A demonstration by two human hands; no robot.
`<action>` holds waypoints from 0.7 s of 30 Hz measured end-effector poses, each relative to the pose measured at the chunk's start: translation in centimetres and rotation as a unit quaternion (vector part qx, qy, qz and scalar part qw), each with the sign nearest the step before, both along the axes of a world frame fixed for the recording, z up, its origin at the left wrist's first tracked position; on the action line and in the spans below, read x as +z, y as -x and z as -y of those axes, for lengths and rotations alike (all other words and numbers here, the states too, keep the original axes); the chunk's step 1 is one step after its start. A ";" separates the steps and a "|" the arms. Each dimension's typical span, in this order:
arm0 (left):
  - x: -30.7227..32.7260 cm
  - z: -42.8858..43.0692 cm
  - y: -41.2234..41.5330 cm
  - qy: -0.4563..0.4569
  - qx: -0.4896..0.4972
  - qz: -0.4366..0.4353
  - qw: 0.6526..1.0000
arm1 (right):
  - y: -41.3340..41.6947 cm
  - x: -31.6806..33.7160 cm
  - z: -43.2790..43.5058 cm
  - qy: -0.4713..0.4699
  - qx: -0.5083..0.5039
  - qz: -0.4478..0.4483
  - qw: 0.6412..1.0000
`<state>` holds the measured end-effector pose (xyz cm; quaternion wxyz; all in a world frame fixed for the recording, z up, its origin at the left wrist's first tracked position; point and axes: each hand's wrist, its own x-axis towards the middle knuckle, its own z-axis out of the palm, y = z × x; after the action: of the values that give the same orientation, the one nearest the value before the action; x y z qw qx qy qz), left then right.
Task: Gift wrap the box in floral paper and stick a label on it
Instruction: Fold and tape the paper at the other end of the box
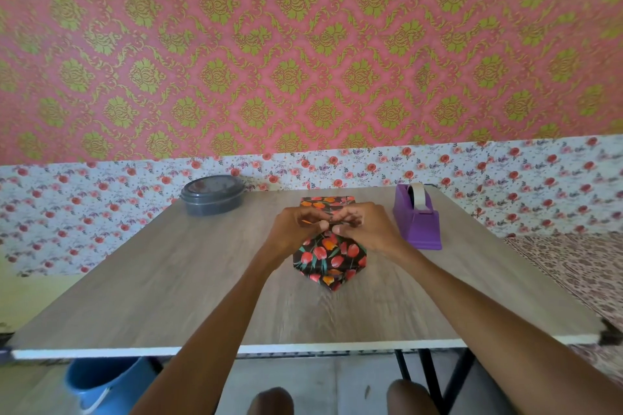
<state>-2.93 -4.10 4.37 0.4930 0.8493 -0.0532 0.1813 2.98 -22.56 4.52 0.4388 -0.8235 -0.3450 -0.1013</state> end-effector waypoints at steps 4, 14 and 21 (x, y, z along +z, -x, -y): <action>0.0 0.2 0.1 -0.004 0.007 -0.007 1.000 | -0.2 0.6 -0.1 0.032 -0.004 0.036 0.999; 0.3 0.9 -0.1 -0.050 0.059 0.042 0.996 | 0.0 0.8 -0.1 0.058 -0.028 0.050 0.997; 0.4 0.5 -0.2 -0.049 0.057 0.017 0.997 | 0.2 0.8 0.5 0.049 -0.006 0.018 0.999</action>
<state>-2.77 -4.64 4.78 0.4390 0.8707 -0.0217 0.2208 2.80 -23.02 5.34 0.3907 -0.8441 -0.3529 -0.1019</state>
